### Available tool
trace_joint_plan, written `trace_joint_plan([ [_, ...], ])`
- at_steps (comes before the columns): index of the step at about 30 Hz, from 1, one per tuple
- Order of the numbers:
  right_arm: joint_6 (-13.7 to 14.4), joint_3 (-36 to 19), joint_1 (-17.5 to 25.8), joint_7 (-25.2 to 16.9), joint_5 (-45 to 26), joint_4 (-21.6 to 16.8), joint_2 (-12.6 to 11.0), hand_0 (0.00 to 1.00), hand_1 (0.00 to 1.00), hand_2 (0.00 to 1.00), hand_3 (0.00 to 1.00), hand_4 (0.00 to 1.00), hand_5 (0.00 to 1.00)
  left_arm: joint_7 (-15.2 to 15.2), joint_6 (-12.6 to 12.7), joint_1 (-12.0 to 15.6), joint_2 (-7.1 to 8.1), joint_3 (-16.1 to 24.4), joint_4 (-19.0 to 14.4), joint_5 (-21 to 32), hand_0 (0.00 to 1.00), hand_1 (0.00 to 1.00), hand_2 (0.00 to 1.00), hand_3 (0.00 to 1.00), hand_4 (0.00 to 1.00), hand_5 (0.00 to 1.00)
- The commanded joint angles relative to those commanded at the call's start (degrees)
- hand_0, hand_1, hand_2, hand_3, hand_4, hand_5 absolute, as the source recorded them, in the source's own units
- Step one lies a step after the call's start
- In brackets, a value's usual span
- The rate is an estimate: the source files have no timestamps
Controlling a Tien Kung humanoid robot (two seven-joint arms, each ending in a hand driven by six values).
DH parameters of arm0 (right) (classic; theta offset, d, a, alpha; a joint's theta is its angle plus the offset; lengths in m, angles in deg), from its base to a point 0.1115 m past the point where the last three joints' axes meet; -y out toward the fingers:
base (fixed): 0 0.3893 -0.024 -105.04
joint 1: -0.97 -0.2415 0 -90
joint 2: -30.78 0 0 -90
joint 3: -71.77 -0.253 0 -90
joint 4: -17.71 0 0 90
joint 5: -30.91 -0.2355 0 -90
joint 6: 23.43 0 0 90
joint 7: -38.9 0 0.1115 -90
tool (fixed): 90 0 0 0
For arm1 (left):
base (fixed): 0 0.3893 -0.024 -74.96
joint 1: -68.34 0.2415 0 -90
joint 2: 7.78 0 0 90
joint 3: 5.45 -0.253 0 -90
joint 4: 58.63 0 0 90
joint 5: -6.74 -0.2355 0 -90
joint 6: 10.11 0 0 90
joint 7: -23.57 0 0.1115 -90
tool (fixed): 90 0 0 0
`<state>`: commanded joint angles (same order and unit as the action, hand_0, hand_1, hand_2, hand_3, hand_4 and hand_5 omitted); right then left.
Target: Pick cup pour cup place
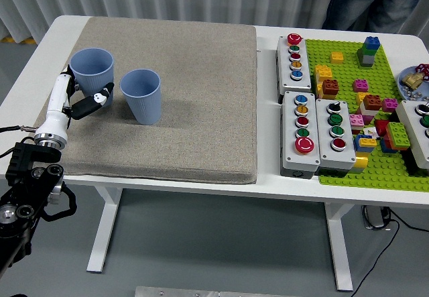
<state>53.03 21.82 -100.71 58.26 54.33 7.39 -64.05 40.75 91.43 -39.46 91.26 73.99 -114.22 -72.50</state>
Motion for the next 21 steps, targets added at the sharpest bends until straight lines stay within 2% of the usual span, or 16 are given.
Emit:
trace_joint_plan([
  [9, 0.1, -0.1, -0.3, 0.0, -0.1, 0.0, 0.0, 0.748, 0.701, 0.754, 0.609, 0.105, 0.269, 1.8, 0.8, -0.4, -2.07, 1.7, 4.6, 0.5, 0.604, 0.627, 0.757, 0.709, 0.376, 0.002],
  [10, 0.1, -0.2, -0.4, 0.0, -0.1, 0.0, 0.0, 0.747, 0.701, 0.754, 0.609, 0.104, 0.269, 2.1, 0.8, -0.4, -2.28, 1.8, 5.0, 0.7, 0.609, 0.637, 0.751, 0.703, 0.412, 0.002],
  [15, 0.1, -0.3, -0.5, 0.1, 0.1, 0.0, 0.0, 0.747, 0.701, 0.754, 0.609, 0.104, 0.269, 2.7, 0.7, -0.6, -2.45, 1.8, 6.1, 1.3, 0.609, 0.637, 0.751, 0.703, 0.412, 0.002],
  [17, 0.1, -0.4, -0.5, 0.1, 0.1, 0.0, 0.0, 0.748, 0.701, 0.755, 0.610, 0.103, 0.271, 3.1, 0.6, -0.9, -2.46, 1.6, 7.3, 2.0, 0.621, 0.641, 0.745, 0.697, 0.443, 0.002],
  [21, 0.1, -0.2, -0.6, 0.1, -0.1, 0.0, 0.0, 0.748, 0.701, 0.755, 0.610, 0.103, 0.271, 3.3, 0.7, -0.9, -2.52, 1.8, 7.1, 2.0, 0.621, 0.641, 0.745, 0.697, 0.443, 0.002],
])
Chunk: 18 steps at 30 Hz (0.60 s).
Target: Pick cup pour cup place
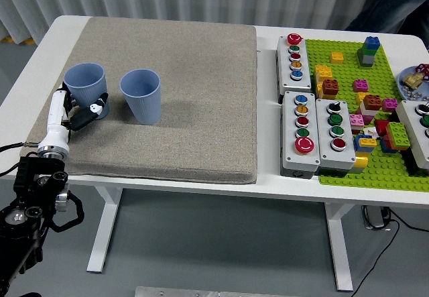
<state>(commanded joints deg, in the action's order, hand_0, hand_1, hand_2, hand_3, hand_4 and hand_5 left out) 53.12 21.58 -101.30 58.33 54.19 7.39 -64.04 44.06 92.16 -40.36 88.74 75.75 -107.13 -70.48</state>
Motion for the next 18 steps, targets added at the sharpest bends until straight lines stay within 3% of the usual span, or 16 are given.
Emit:
trace_joint_plan([
  [6, 0.0, 0.1, -0.1, 0.0, 0.0, 0.0, 0.0, 0.748, 0.702, 0.754, 0.610, 0.104, 0.271, 0.1, -0.4, 0.2, 0.09, -0.2, -1.2, 0.0, 0.621, 0.641, 0.739, 0.694, 0.456, 0.002],
  [7, 0.0, 0.1, 0.0, 0.0, -0.1, 0.0, 0.0, 0.748, 0.702, 0.755, 0.609, 0.104, 0.271, 0.2, -0.6, 0.2, 0.12, -0.2, -1.4, 0.2, 0.632, 0.659, 0.753, 0.700, 0.660, 0.002],
  [18, 0.0, -0.1, 0.3, 0.1, 0.4, 0.0, 0.1, 0.747, 0.702, 0.754, 0.609, 0.104, 0.274, 0.4, -1.0, 0.8, 0.38, -0.2, -1.7, 0.5, 0.633, 0.662, 0.756, 0.701, 0.716, 0.037],
])
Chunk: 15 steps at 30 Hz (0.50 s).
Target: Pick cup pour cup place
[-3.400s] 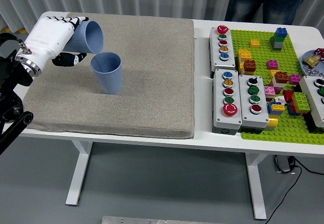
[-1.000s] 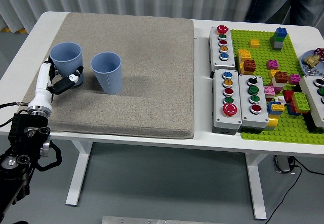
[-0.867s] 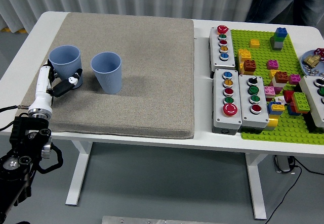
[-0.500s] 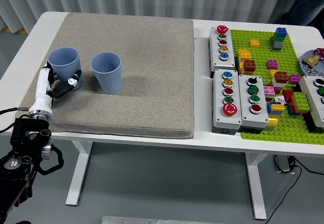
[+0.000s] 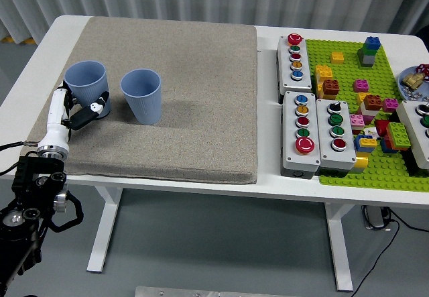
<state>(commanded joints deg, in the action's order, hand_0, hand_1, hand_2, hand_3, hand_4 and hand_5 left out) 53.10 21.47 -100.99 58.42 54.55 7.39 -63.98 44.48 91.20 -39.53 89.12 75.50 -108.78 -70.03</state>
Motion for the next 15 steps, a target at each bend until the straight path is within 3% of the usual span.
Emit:
trace_joint_plan([
  [15, 0.0, -0.1, 0.1, 0.1, 0.1, 0.0, 0.1, 0.749, 0.703, 0.755, 0.609, 0.102, 0.278, 0.0, -0.4, 0.5, -0.20, -0.3, 0.6, 0.0, 0.643, 0.671, 0.756, 0.702, 0.701, 0.036],
])
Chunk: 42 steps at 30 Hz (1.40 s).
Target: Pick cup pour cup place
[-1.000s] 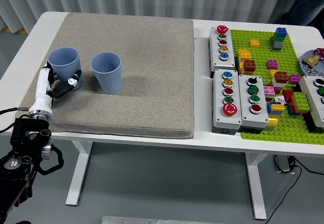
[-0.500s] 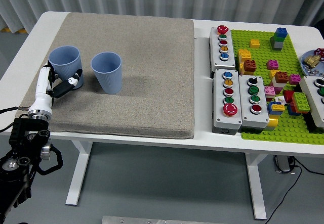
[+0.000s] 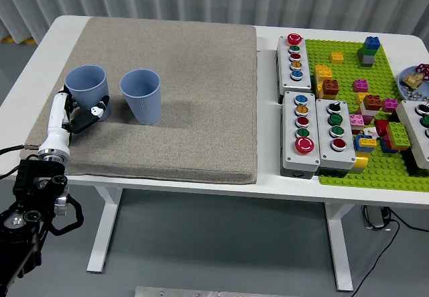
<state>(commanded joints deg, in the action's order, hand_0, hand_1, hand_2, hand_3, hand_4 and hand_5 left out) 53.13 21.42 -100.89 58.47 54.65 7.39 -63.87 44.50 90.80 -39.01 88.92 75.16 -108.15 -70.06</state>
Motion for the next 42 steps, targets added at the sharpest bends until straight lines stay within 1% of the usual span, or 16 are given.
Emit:
trace_joint_plan([
  [3, 0.0, 0.1, 0.0, 0.0, -0.1, 0.0, 0.0, 0.749, 0.703, 0.755, 0.609, 0.102, 0.278, 0.1, -0.2, 0.1, 0.06, 0.0, -0.2, 0.1, 0.643, 0.671, 0.756, 0.702, 0.701, 0.036],
  [4, 0.0, 0.1, -0.1, 0.0, -0.1, 0.0, 0.0, 0.749, 0.703, 0.755, 0.609, 0.102, 0.279, 0.2, -0.3, 0.1, 0.07, 0.0, -0.2, 0.1, 0.646, 0.676, 0.761, 0.708, 0.735, 0.067],
  [9, 0.0, 0.2, -0.2, -0.1, -0.4, 0.0, -0.1, 0.749, 0.703, 0.755, 0.609, 0.102, 0.279, 0.3, -1.1, 0.2, 0.09, 0.0, -0.4, -0.3, 0.646, 0.676, 0.761, 0.708, 0.735, 0.067],
  [10, 0.0, 0.2, -0.3, -0.1, -0.4, 0.0, -0.1, 0.748, 0.703, 0.754, 0.609, 0.101, 0.281, 0.3, -1.4, 0.3, 0.09, 0.1, -0.5, -0.4, 0.673, 0.714, 0.846, 0.816, 0.885, 0.253],
  [14, 0.0, 0.2, -0.3, -0.1, -0.5, 0.0, -0.1, 0.748, 0.703, 0.754, 0.609, 0.101, 0.281, -0.3, -3.5, 0.5, 0.19, 0.2, -1.1, -1.4, 0.673, 0.714, 0.846, 0.816, 0.885, 0.253],
  [15, 0.0, 0.2, -0.3, -0.1, -0.5, 0.0, -0.1, 0.748, 0.703, 0.754, 0.609, 0.101, 0.281, -0.5, -4.5, 0.7, 0.24, 0.3, -1.4, -1.8, 0.673, 0.714, 0.846, 0.816, 0.885, 0.253],
  [16, 0.0, 0.2, -0.3, -0.1, -0.5, 0.0, -0.1, 0.749, 0.703, 0.754, 0.609, 0.101, 0.282, -0.6, -4.9, 0.8, 0.27, 0.3, -1.6, -2.0, 0.755, 0.788, 0.975, 0.974, 0.923, 0.319],
  [20, 0.1, 0.2, -0.3, -0.1, -0.7, 0.0, -0.1, 0.749, 0.703, 0.754, 0.609, 0.101, 0.282, -1.4, -6.5, 0.9, 0.39, 0.5, -2.2, -3.0, 0.755, 0.788, 0.975, 0.974, 0.923, 0.319],
  [21, 0.1, 0.2, -0.4, -0.2, -0.7, 0.0, -0.2, 0.749, 0.703, 0.754, 0.609, 0.101, 0.282, -1.4, -6.6, 0.9, 0.41, 0.6, -2.3, -3.1, 0.755, 0.788, 0.975, 0.974, 0.923, 0.319],
  [22, 0.0, 0.2, -0.4, -0.1, -0.7, 0.0, -0.2, 0.748, 0.703, 0.755, 0.609, 0.101, 0.282, -1.5, -6.6, 0.9, 0.42, 0.7, -2.3, -3.2, 0.777, 0.807, 0.998, 0.998, 0.954, 0.359],
  [31, 0.1, 0.2, -0.5, -0.1, -0.8, 0.0, -0.2, 0.748, 0.702, 0.755, 0.609, 0.100, 0.284, -1.8, -7.3, 1.0, 0.56, 1.0, -2.9, -3.5, 0.783, 0.811, 0.998, 0.998, 0.959, 0.369],
  [36, 0.1, 0.2, -0.4, -0.1, -0.8, 0.0, -0.2, 0.748, 0.703, 0.756, 0.608, 0.100, 0.284, -1.9, -7.4, 1.6, 0.76, 1.3, -3.6, -3.6, 0.793, 0.823, 0.998, 0.998, 0.965, 0.377],
  [42, 0.0, 0.1, -0.3, -0.1, -0.5, 0.0, -0.2, 0.749, 0.703, 0.756, 0.608, 0.100, 0.284, -2.0, -7.4, 2.7, 1.42, 1.6, -4.6, -3.5, 0.798, 0.825, 0.998, 0.998, 0.970, 0.387],
])
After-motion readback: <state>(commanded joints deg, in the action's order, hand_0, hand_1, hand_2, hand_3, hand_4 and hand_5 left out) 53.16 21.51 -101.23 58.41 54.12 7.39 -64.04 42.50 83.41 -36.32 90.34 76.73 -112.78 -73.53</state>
